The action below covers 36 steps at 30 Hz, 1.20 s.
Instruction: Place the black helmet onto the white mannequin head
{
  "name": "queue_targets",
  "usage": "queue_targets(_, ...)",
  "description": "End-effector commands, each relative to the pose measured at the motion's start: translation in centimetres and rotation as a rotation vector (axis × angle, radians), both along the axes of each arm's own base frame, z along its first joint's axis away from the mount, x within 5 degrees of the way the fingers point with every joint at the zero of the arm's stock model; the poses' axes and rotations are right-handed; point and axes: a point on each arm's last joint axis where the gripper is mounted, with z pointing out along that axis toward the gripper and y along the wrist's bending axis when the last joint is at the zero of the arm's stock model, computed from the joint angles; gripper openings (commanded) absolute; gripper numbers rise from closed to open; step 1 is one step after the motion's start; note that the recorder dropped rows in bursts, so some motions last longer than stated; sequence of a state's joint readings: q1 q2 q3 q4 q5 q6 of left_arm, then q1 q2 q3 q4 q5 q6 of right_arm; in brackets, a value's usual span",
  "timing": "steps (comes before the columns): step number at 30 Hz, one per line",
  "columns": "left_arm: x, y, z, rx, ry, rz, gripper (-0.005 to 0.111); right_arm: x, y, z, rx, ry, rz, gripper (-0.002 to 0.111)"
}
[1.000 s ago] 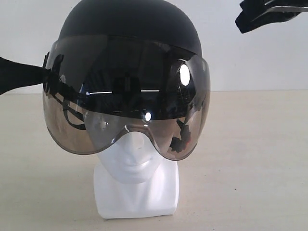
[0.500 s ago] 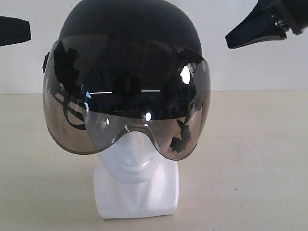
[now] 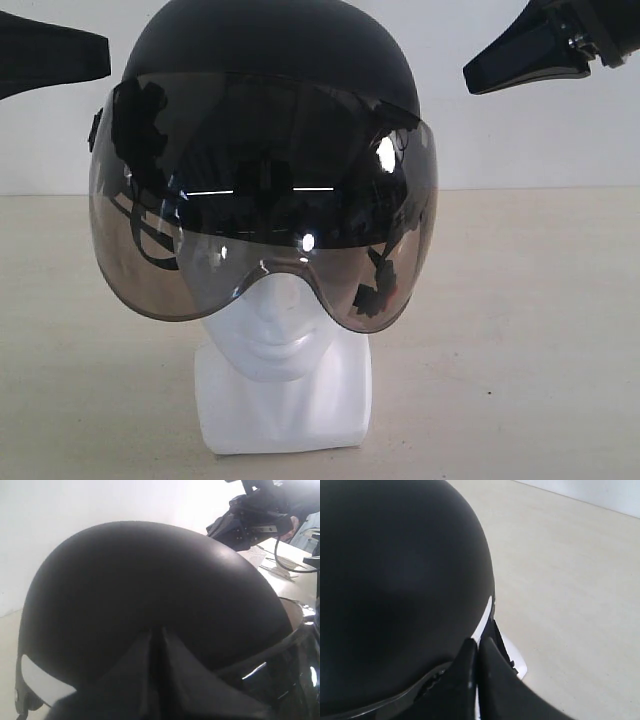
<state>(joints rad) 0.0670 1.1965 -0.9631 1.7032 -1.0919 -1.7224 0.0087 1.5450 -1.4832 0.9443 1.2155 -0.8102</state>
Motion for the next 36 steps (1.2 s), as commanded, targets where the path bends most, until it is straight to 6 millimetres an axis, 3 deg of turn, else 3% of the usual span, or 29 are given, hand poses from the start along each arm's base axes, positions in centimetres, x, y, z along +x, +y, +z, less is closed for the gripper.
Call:
queue_targets(1,0.4,-0.2,-0.5,0.021,0.022,-0.019,0.004,0.0,-0.2,0.2,0.002,-0.013,0.004,0.000)
queue_targets(18,0.4,-0.2,-0.7,0.016,0.062,-0.025,0.004,0.0,-0.2,0.3,0.008,-0.013,0.004,0.000)
queue_targets(27,0.1,-0.2,-2.8,0.014,0.128,-0.023,0.004,0.0,-0.2,0.3,0.008,-0.013,0.004,0.000)
queue_targets(29,0.1,-0.2,-2.4,0.018,0.111,-0.006,0.004,0.0,-0.2,0.3,0.008,-0.013,0.004,0.000)
queue_targets(33,-0.6,0.0,1.3,0.010,-0.004,0.045,0.004,0.0,-0.2,0.3,0.010,-0.026,0.012,0.000)
queue_targets(36,-0.4,0.0,2.8,-0.020,0.000,0.045,0.004,-0.5,0.0,1.1,0.038,-0.062,0.026,0.000)
